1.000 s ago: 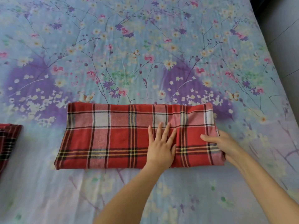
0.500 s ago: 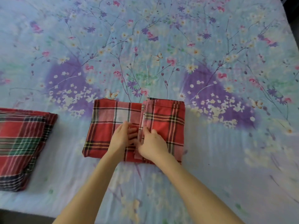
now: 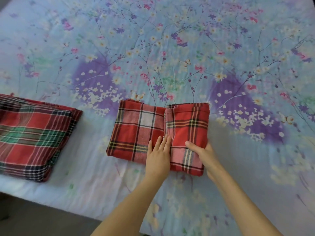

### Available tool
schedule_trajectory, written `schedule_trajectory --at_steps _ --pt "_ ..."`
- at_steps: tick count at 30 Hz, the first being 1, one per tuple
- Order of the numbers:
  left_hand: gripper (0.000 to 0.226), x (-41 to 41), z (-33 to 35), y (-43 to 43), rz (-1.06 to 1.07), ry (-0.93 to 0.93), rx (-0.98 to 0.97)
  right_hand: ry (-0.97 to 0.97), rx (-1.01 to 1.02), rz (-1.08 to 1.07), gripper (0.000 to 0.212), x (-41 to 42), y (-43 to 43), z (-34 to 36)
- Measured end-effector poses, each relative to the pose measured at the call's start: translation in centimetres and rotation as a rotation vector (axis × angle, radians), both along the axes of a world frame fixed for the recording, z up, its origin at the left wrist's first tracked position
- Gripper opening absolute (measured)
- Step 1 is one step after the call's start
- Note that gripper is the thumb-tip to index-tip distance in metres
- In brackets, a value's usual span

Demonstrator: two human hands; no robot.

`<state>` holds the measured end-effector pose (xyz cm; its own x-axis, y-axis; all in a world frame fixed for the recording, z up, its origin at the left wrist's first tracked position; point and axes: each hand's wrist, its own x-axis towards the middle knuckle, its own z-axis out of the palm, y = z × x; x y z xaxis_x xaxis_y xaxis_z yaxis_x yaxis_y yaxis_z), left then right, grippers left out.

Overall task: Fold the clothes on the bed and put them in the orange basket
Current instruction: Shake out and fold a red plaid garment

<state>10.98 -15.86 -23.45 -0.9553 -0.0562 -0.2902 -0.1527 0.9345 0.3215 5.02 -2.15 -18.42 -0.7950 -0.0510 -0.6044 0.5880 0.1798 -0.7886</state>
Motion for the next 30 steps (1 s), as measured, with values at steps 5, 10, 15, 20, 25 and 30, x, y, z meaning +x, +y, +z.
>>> schedule_trajectory --at_steps 5,10,15,20,25,30 --pt "0.027 0.2 3.1 -6.0 0.644 -0.028 0.982 0.146 0.199 0.148 0.071 1.3 -6.1 4.4" --pt "0.036 3.1 6.7 -15.5 1.141 0.078 1.159 0.349 0.599 0.669 0.077 4.0 -18.2 5.9" --pt "0.034 3.0 5.0 -18.2 0.963 -0.26 0.954 0.443 0.864 1.004 0.072 7.3 -23.8 2.4" --pt "0.023 3.7 2.9 -17.7 0.865 -0.186 0.765 0.719 0.914 0.392 0.049 5.4 -18.8 1.6" --pt "0.038 5.3 1.9 -17.8 1.061 -0.155 0.675 0.253 0.916 0.517 0.075 2.0 -19.1 -2.0" --pt "0.068 5.5 2.8 -15.7 1.484 -0.269 1.114 0.118 0.808 0.304 0.097 1.7 -19.0 -2.8"
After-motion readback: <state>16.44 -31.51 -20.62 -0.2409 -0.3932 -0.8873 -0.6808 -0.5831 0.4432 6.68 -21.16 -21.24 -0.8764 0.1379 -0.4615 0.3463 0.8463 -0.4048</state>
